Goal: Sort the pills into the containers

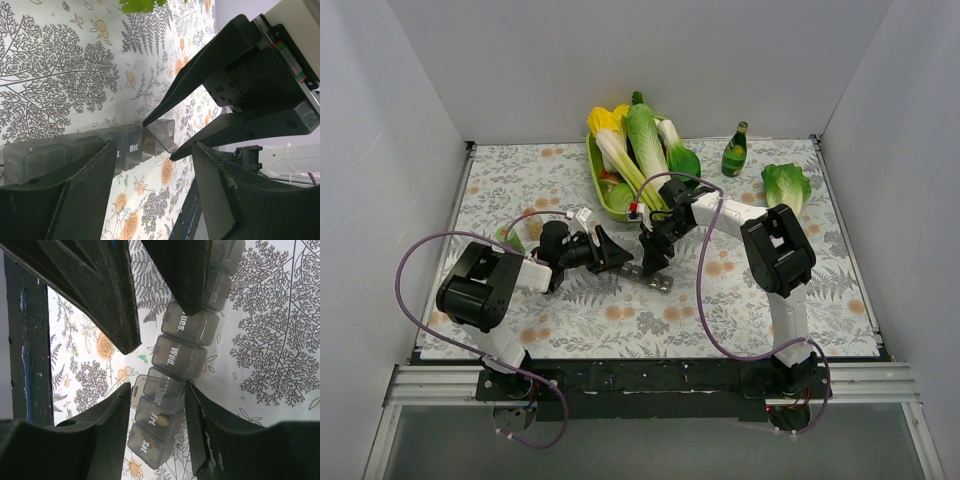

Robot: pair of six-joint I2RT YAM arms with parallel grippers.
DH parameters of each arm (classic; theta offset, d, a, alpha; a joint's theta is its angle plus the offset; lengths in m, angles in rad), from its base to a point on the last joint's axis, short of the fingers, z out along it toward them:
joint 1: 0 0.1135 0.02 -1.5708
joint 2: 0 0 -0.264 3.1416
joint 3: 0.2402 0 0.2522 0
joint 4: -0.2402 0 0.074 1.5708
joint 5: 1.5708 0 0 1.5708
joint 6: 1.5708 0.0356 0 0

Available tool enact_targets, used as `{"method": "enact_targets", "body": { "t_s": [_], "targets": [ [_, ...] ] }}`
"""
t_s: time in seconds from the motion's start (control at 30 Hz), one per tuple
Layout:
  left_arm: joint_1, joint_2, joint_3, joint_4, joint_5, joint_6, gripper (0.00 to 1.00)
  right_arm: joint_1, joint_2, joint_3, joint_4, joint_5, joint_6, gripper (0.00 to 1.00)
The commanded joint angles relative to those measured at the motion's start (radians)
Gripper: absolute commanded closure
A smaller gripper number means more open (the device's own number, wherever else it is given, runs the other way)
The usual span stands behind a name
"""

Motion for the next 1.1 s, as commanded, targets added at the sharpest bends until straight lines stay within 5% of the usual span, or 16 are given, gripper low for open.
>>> {"method": "enact_targets", "body": {
  "t_s": [0.0, 0.7, 1.07],
  "targets": [
    [0.006, 0.046, 0.005, 0.097, 0.014, -0.038, 0.4, -0.012, 0.024, 0.054, -0.019, -0.042, -0.005, 0.6],
    [0.006, 0.139, 0.037, -0.107, -0.094, -0.01, 0.42, -0.074, 0.007, 0.068, -0.004, -0.016, 0.024, 0.36],
    [0.006, 0.147, 0.045, -0.131, -0.101, 0.002, 0.43, -0.086, -0.046, 0.019, 0.099, 0.111, 0.108, 0.47]
  ]
}}
